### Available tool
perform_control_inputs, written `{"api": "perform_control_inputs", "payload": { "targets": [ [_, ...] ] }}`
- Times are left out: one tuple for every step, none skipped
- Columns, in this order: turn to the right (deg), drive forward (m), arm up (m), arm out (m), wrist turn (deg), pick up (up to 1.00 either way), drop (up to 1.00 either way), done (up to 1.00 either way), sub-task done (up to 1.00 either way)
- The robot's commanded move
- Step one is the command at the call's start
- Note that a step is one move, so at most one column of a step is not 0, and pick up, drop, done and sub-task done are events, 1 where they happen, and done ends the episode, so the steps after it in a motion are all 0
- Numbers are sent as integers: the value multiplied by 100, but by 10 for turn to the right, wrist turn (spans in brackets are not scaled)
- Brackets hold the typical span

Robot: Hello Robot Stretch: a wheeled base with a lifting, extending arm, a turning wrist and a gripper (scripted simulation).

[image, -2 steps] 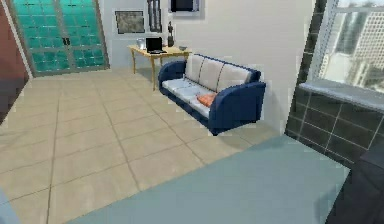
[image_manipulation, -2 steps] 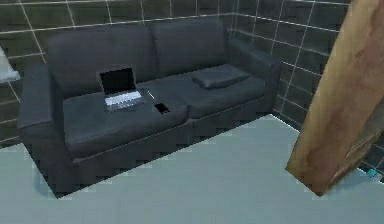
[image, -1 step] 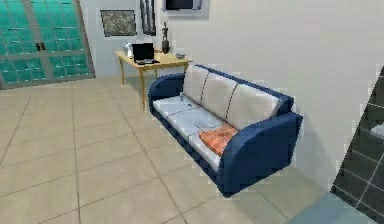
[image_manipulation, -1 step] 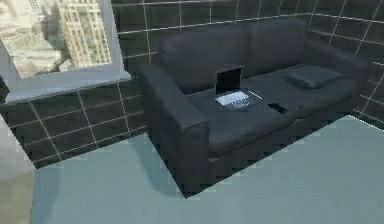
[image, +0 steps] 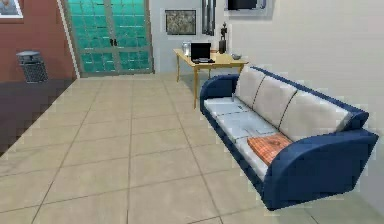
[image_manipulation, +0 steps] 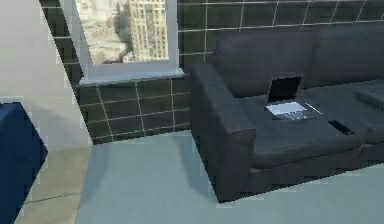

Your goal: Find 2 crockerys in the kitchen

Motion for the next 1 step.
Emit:
{"api": "perform_control_inputs", "payload": {
  "targets": [
    [0,10,0,0,0,0,0,0,0]
  ]
}}
